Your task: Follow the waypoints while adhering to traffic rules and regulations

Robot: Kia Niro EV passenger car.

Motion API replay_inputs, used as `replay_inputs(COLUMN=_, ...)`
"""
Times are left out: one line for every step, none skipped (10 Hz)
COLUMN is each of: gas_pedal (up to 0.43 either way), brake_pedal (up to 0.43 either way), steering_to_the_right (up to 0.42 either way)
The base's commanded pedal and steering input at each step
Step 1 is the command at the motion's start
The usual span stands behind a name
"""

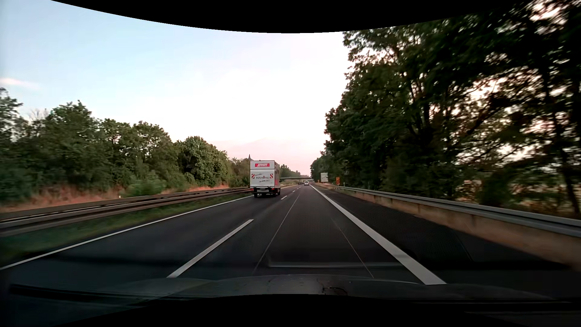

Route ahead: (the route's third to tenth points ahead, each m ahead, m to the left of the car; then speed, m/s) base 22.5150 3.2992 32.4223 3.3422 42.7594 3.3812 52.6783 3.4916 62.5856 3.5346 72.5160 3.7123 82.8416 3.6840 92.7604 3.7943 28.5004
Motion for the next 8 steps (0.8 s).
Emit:
replay_inputs(gas_pedal=0.150, brake_pedal=0.000, steering_to_the_right=-0.006)
replay_inputs(gas_pedal=0.150, brake_pedal=0.000, steering_to_the_right=-0.006)
replay_inputs(gas_pedal=0.150, brake_pedal=0.000, steering_to_the_right=-0.006)
replay_inputs(gas_pedal=0.150, brake_pedal=0.000, steering_to_the_right=-0.006)
replay_inputs(gas_pedal=0.150, brake_pedal=0.000, steering_to_the_right=-0.006)
replay_inputs(gas_pedal=0.150, brake_pedal=0.000, steering_to_the_right=-0.006)
replay_inputs(gas_pedal=0.150, brake_pedal=0.000, steering_to_the_right=-0.006)
replay_inputs(gas_pedal=0.150, brake_pedal=0.000, steering_to_the_right=-0.006)
